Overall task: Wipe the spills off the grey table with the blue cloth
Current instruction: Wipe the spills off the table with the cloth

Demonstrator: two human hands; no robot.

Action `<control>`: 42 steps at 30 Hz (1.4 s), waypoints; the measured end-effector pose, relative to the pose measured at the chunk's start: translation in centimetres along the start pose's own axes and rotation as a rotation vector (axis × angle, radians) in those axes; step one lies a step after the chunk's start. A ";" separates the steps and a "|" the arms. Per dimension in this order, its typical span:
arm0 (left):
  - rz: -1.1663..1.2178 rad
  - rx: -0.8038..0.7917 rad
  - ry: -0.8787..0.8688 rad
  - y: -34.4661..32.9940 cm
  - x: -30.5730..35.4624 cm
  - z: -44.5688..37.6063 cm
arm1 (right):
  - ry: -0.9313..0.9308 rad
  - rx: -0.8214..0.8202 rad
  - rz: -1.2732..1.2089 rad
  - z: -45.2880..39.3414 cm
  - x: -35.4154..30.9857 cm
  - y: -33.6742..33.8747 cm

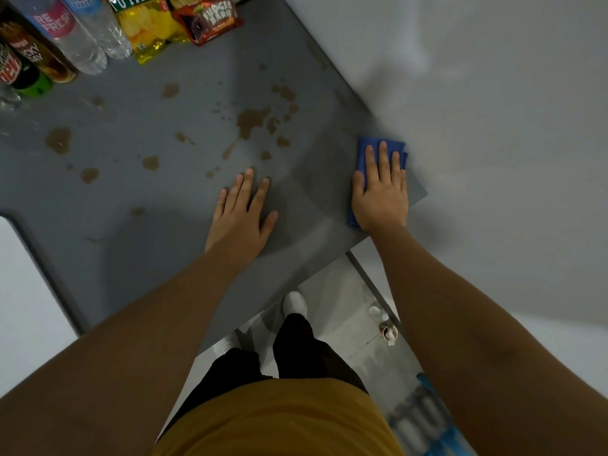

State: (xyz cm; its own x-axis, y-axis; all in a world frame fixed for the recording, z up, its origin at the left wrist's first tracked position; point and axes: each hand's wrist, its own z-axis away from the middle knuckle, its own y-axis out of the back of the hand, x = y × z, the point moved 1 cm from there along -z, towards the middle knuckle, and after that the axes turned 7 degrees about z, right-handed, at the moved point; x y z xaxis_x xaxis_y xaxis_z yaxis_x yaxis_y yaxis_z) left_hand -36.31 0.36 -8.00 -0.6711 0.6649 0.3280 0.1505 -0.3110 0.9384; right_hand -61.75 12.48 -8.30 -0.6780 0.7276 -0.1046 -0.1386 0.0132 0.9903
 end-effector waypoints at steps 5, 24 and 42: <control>0.027 0.000 0.004 0.1 -0.1 -0.1 | -0.094 -0.007 0.015 2.2 -0.6 -0.7; 0.018 0.010 -0.015 -0.1 -0.2 -0.1 | 0.153 -0.026 -0.030 -3.4 -5.5 -0.2; 0.113 0.088 0.098 1.1 -0.2 0.6 | 0.328 -0.059 -0.005 4.9 -10.0 -1.9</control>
State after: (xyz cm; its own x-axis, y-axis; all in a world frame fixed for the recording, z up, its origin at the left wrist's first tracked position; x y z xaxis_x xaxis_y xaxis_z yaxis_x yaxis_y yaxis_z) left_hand -35.51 0.30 -6.99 -0.7136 0.5581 0.4234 0.2891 -0.3159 0.9037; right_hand -51.13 8.54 -8.67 -0.8720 0.4682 -0.1428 -0.1774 -0.0306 0.9837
